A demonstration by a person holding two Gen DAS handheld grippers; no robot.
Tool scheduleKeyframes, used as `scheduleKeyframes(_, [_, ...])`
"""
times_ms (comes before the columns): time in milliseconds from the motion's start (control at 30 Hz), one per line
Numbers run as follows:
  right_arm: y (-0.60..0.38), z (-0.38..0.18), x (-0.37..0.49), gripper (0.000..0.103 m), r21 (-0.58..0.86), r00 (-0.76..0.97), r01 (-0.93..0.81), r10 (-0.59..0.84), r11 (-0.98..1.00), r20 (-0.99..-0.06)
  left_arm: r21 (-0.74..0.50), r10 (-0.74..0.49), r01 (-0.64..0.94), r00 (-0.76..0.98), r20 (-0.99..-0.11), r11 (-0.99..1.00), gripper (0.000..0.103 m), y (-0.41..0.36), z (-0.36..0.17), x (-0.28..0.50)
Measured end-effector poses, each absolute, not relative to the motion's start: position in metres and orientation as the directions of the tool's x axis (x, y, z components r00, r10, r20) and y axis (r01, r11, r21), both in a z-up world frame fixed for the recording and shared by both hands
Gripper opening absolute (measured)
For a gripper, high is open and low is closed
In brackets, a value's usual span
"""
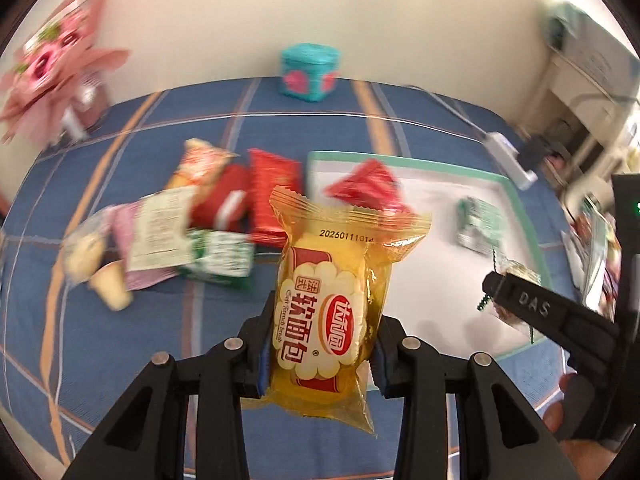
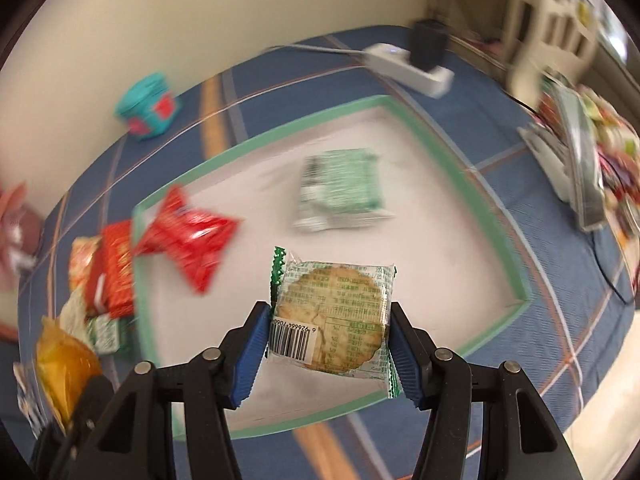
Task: Organize snacks
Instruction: 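Carry the biscuit pack and yellow bread bag into the tray and release both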
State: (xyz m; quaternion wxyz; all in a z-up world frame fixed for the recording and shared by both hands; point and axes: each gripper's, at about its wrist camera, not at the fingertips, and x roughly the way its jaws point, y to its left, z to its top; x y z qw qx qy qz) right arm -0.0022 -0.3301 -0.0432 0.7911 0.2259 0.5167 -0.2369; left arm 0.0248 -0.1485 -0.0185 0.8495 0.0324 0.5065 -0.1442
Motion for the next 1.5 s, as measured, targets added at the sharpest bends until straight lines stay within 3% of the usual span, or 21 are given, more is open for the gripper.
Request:
scheduleKeyframes(400, [-0.38, -0.052, -0.02, 0.061, 0.084, 0.307, 0.685, -0.182, 0.724, -0.934, -0.03, -0.222, 0.433, 0.4, -0.889, 0.901, 0.04, -0.212, -0.039, 0.021])
scheduleKeyframes(667, [-0.37, -0.072, -0.009, 0.061, 0.062, 0.269, 0.65, -0.153, 0.757, -0.951, -0.014, -0.178, 0.431, 0.343, -0.922, 0.902, 0.04, -0.212, -0.072, 0.028])
scheduleKeyframes(1267, [-0.358, -0.089, -0.001, 0.064, 0.006, 0.228, 0.619, -0.172, 0.785, -0.958, -0.028, -0.174, 0.422, 0.311, -0.934, 0.906, 0.042, -0.206, -0.085, 0.031])
scheduleKeyframes(1433, [-0.356, -0.092, 0.003, 0.071, -0.001, 0.231, 0.61, -0.179, 0.793, -0.956, -0.015, -0.164, 0.428, 0.314, -0.935, 0.903, 0.054, -0.21, -0.087, 0.03])
scheduleKeyframes(1500, [-0.356, -0.093, 0.005, 0.074, -0.004, 0.231, 0.606, -0.181, 0.796, -0.956, -0.015, -0.167, 0.433, 0.315, -0.934, 0.901, 0.055, -0.211, -0.086, 0.03])
